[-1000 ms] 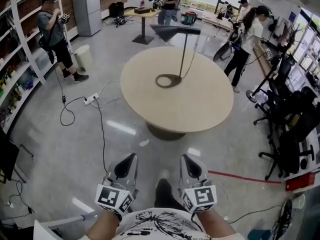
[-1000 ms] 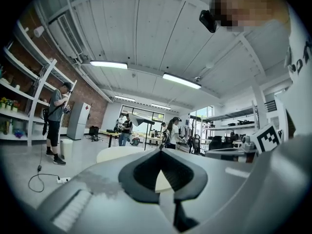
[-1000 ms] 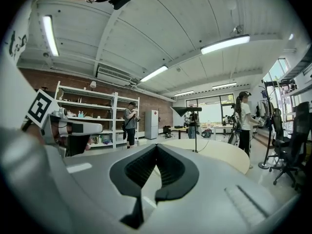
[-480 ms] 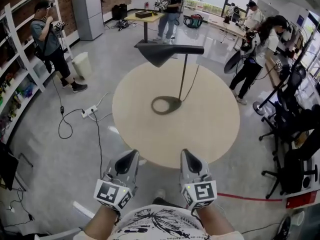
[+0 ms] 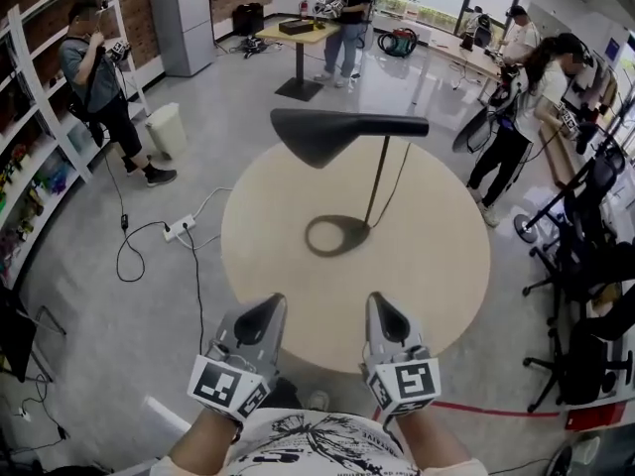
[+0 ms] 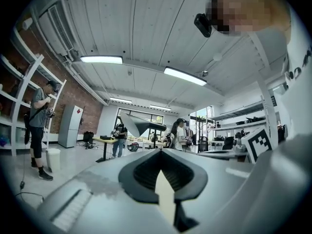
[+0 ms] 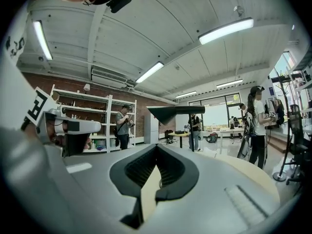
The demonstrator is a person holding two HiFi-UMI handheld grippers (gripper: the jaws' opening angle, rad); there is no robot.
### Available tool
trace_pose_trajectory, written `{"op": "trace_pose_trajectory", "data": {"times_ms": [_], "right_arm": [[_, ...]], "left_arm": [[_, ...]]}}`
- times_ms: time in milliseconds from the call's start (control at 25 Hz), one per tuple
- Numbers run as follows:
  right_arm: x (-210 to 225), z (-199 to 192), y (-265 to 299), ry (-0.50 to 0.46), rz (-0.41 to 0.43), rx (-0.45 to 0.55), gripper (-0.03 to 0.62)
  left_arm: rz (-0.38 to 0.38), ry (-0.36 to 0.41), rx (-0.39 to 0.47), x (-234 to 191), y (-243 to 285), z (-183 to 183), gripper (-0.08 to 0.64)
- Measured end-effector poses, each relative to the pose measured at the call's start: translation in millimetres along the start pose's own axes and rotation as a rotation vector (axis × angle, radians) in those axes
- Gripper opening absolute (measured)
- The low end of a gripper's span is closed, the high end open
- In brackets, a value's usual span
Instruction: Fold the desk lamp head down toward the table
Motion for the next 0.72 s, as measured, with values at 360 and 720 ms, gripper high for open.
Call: {"op": "trace_pose_trajectory", "data": {"times_ms": [360, 720], "right_arm": [[1, 25, 73, -0.016, -0.053, 0.027, 0.009], [-6, 57, 132, 0.072, -0.091, 0.049, 0.009]], "left_arm": [[-0.104, -0.009, -0.003, -70, 61, 23, 0.006], [-0.171, 0.181, 0.123, -151, 120, 107, 0.006]]}}
Point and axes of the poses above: the fingertips, and each gripper's own axes: y forward along the fingers, x to its right, z out of its top, the point moved 10 cm from there along -y, backward along the fingers, and after that the axes turned 3 degrees about -z, right-handed, at the moved point
